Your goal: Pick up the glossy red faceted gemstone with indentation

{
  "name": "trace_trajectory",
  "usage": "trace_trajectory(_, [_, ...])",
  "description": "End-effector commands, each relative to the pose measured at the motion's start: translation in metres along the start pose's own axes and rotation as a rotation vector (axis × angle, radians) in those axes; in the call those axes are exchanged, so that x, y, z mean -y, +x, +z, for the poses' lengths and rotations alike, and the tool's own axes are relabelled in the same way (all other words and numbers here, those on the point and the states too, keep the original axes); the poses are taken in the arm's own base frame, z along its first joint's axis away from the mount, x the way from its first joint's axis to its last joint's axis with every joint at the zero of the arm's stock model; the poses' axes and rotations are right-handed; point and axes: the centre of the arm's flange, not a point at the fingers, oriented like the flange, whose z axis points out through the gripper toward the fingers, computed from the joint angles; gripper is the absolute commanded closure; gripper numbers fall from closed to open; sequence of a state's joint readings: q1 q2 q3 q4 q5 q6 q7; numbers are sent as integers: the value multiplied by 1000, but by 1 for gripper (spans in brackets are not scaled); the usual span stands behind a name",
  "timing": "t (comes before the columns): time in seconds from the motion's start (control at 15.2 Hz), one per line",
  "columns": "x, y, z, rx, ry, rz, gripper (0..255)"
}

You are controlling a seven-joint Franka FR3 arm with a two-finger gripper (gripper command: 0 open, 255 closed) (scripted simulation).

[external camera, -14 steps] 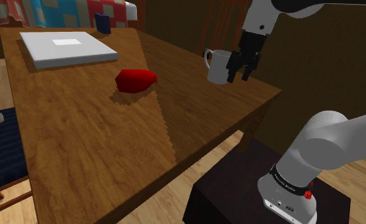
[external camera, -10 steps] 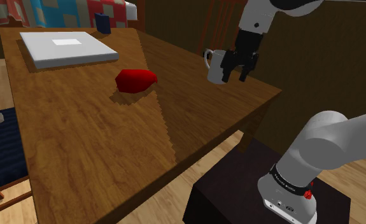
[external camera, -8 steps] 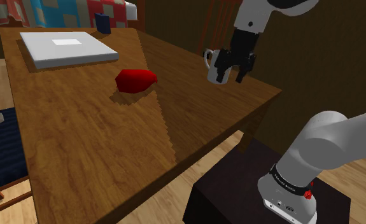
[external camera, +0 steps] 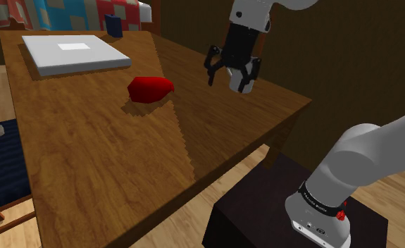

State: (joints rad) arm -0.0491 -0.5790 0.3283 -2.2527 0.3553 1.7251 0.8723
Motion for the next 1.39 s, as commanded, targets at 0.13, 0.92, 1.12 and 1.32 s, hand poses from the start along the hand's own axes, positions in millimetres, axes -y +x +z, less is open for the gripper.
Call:
trace_trajectory(0.13, [49, -3, 4, 9, 30, 197, 0])
trace_trajectory(0.92, [155, 34, 12, 25, 96, 645, 0])
trace_trajectory(1.12, [153, 35, 27, 25, 96, 645, 0])
trace_trajectory(1.32, [151, 37, 41, 25, 96, 645, 0])
